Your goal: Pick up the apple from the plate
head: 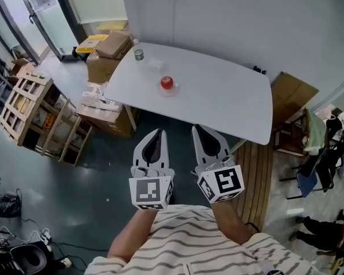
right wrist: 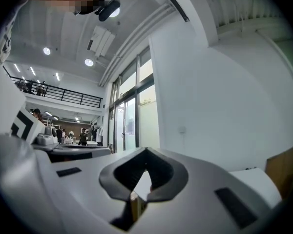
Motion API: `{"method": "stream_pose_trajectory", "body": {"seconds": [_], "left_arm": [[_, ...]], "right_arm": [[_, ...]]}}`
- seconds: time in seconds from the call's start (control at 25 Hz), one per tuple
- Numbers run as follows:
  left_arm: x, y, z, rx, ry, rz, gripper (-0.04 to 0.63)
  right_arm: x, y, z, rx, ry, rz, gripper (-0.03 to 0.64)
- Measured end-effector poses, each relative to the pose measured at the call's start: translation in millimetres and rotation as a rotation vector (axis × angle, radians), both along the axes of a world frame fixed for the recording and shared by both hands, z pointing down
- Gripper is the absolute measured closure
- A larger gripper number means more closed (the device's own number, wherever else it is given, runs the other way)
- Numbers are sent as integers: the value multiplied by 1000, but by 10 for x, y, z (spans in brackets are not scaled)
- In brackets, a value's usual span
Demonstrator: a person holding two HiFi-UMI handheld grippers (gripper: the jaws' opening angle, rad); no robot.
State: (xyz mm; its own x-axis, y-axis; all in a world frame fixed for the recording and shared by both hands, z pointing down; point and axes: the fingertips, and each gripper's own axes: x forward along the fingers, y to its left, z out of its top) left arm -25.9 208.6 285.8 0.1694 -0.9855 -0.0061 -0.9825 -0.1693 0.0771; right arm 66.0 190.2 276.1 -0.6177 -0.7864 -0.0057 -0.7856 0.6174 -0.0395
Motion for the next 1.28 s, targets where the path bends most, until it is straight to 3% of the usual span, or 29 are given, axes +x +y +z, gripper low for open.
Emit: {"method": "stream_pose_trajectory", "body": {"seconds": [0.28, 0.64, 1.28], "left_arm": [[-328, -734, 51, -3, 5, 56, 591], [-501, -1312, 276, -46, 27, 105, 591], [-611, -2450, 375, -47, 6, 43, 591]], "right_arm": [[-360, -712, 82, -16, 7, 41, 604], [-553, -1208, 228, -48, 47, 83, 603], [-662, -2416, 220, -8, 25, 22, 604]]}}
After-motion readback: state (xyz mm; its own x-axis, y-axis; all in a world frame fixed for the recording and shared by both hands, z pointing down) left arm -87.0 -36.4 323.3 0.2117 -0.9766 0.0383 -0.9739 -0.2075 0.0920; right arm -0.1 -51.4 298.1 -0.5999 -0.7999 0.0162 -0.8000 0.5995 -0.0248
